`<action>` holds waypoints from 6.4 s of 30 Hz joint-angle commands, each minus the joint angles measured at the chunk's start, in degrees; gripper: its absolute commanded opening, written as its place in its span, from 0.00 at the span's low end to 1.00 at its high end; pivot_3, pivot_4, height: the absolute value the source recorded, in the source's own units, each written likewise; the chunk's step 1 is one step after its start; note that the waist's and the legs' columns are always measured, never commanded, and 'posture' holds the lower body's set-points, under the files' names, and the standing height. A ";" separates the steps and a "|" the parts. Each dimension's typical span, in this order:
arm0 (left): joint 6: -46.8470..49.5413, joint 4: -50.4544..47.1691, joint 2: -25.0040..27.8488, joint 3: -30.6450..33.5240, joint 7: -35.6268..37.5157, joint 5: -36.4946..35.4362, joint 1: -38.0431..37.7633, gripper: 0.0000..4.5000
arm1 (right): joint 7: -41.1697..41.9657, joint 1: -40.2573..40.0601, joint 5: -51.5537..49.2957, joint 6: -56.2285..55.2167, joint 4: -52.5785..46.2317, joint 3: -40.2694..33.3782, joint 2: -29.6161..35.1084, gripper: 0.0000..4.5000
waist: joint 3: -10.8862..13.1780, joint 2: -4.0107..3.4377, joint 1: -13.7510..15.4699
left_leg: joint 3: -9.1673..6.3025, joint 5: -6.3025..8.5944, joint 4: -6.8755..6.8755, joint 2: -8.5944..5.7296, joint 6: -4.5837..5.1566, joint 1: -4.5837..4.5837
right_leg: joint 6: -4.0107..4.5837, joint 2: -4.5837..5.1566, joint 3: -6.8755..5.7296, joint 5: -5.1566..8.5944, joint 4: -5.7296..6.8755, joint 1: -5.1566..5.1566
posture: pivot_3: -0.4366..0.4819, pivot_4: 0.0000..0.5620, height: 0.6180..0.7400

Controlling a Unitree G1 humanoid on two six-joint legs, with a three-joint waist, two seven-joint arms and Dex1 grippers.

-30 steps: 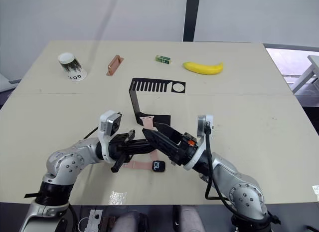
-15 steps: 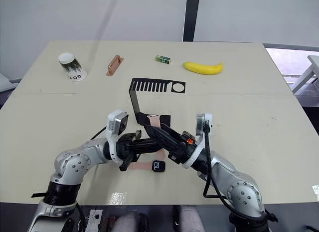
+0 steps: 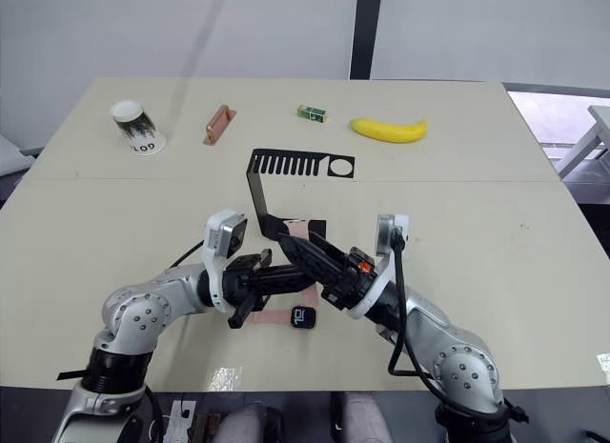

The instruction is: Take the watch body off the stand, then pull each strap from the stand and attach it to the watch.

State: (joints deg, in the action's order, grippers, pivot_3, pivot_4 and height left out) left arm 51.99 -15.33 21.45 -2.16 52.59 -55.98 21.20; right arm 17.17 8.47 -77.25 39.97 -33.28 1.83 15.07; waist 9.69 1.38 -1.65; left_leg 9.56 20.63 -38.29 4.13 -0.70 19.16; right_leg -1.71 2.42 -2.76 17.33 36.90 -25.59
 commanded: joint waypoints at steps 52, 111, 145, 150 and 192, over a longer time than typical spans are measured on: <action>-2.14 -2.55 1.58 -0.49 0.64 0.38 -0.95 0.00 | 3.07 1.87 -2.51 -0.51 0.29 -0.48 0.62 0.02 | 0.00 0.00 0.00 | -0.01 0.00 0.00 0.00 0.00 0.01 | 0.00 0.00 -0.01 0.00 -0.01 0.00 | 0.48 0.27 1.00; -43.58 1.87 10.86 -15.41 3.72 50.00 -9.34 0.99 | 33.79 -25.31 39.52 -25.20 -5.81 -17.50 24.69 0.00 | -0.02 0.09 0.20 | 0.13 0.02 0.05 -0.13 0.13 -0.13 | -0.12 0.06 0.04 -0.07 -0.04 0.09 | 0.48 0.27 1.00; -40.32 12.11 7.30 -20.49 -2.25 55.42 -6.79 0.36 | 32.74 -25.60 39.10 -22.97 -8.29 -15.53 23.19 0.00 | -0.47 0.15 1.54 | 0.09 0.04 0.21 -0.20 0.26 -0.97 | -0.14 0.14 0.05 -0.07 -0.23 1.13 | 0.48 0.27 1.00; -43.34 11.76 8.52 -18.37 1.54 51.41 -7.31 0.36 | 32.56 -25.71 39.57 -23.26 -8.31 -15.43 22.78 0.00 | -0.50 0.17 1.50 | 0.09 0.03 0.21 -0.19 0.26 -0.97 | -0.14 0.15 0.05 -0.07 -0.22 1.13 | 0.48 0.27 1.00; 24.08 15.59 8.05 -3.51 9.30 4.92 14.87 0.36 | 30.85 -10.91 63.98 -31.24 -12.35 -0.13 26.54 0.00 | -0.36 0.29 0.19 | -0.12 -0.04 0.03 -0.20 -0.01 -0.66 | -0.06 0.04 0.01 0.10 0.07 0.67 | 0.48 0.27 1.00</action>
State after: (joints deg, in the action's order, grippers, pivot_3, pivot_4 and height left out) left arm 76.12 1.66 29.69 -6.45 61.92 -50.08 35.75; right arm 48.96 -2.60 -13.30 9.97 -44.80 1.98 41.88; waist 9.32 1.67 -1.46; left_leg 9.44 20.59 -38.27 3.93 -0.70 18.50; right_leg -1.76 2.46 -2.75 17.43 36.97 -24.92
